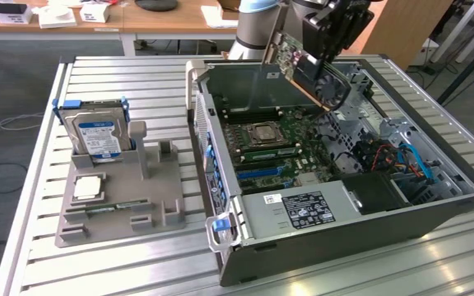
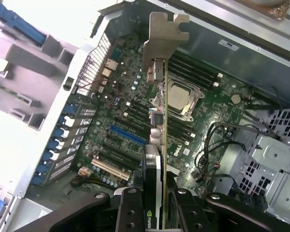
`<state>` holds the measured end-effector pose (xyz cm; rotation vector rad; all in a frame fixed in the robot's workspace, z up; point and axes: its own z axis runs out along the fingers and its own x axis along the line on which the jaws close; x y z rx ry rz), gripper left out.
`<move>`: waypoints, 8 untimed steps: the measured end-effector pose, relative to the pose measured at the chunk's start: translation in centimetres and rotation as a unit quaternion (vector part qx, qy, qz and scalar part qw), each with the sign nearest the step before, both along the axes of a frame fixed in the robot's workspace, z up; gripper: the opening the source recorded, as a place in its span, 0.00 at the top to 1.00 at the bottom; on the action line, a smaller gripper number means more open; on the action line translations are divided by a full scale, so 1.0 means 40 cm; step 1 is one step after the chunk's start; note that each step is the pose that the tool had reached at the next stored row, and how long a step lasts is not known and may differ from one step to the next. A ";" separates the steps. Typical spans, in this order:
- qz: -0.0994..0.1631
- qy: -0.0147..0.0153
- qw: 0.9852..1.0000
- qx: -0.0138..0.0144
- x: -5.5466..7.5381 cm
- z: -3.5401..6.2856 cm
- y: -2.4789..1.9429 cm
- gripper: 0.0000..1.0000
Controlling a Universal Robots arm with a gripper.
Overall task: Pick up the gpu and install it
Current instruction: 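Insert the gpu into the slot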
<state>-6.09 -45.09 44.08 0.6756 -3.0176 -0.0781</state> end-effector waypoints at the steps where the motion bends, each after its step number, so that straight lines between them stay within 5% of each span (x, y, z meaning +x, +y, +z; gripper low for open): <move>1: 0.008 0.000 1.000 0.000 0.000 0.000 0.000 0.73; 8: 0.069 0.000 0.998 0.000 0.000 -0.001 0.000 0.73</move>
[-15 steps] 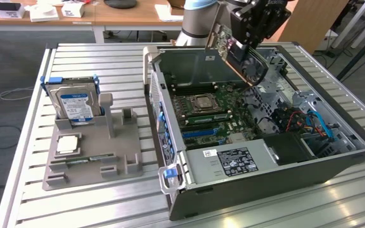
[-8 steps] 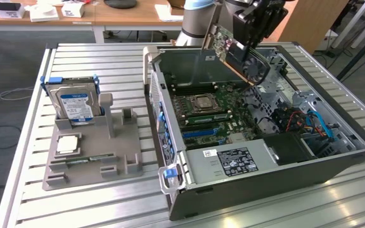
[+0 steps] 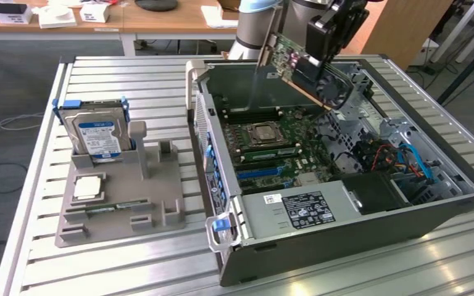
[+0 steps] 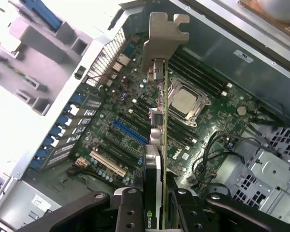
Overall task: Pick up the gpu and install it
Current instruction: 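Insert the gpu into the slot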
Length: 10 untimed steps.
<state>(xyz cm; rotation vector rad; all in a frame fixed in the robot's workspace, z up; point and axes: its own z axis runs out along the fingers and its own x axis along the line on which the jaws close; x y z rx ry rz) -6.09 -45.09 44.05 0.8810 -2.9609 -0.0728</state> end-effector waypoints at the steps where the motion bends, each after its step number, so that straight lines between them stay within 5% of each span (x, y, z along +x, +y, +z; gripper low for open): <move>1: 0.009 0.000 1.000 0.000 0.000 0.000 0.000 0.73; 6: 0.051 0.000 0.999 0.000 0.000 0.000 0.000 0.73; 10: 0.087 0.000 0.996 0.000 0.000 -0.001 0.000 0.73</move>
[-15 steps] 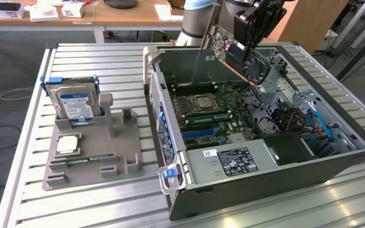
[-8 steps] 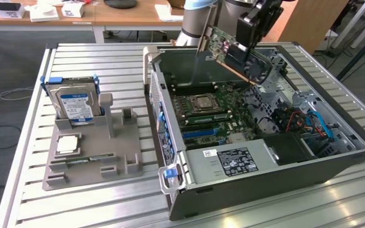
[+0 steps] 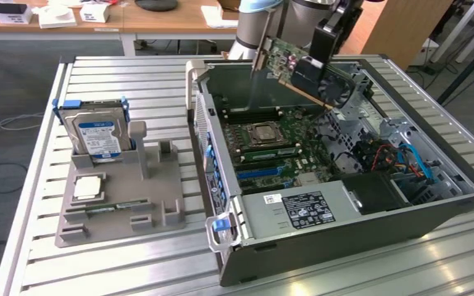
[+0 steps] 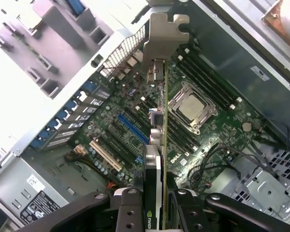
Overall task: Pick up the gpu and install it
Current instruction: 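Insert the gpu into the slot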
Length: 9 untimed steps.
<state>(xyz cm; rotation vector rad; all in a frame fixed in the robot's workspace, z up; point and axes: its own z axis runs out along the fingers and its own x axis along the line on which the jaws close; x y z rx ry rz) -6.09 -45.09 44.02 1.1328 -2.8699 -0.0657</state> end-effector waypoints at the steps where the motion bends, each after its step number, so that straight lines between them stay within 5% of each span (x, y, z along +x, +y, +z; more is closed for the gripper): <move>1: 0.009 0.000 1.000 0.000 0.000 0.000 0.000 0.73; 9: 0.080 0.000 0.997 0.000 0.000 -0.001 0.000 0.73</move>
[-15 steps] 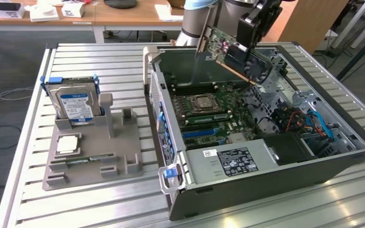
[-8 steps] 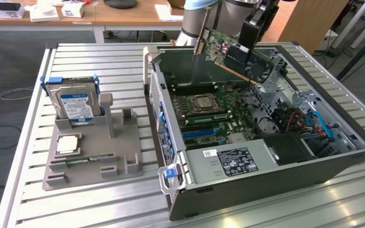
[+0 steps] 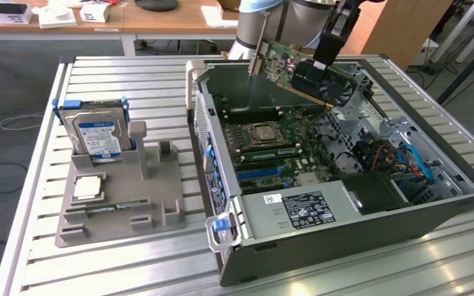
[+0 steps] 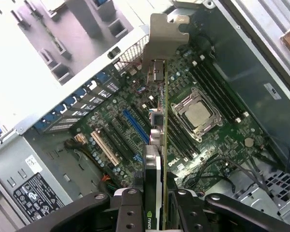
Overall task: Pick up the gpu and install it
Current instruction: 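Insert the gpu into the slot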
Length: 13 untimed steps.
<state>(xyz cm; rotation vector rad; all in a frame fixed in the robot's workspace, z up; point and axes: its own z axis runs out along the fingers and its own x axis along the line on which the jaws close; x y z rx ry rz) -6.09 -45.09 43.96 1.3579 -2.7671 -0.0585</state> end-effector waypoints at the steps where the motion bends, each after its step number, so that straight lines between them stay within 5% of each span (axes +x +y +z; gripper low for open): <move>1: 0.009 0.000 1.000 0.000 0.000 0.000 0.000 0.73; 7: 0.063 0.000 0.998 0.000 0.000 -0.002 0.000 0.73; 13: 0.118 0.000 0.993 0.000 0.000 -0.004 0.000 0.73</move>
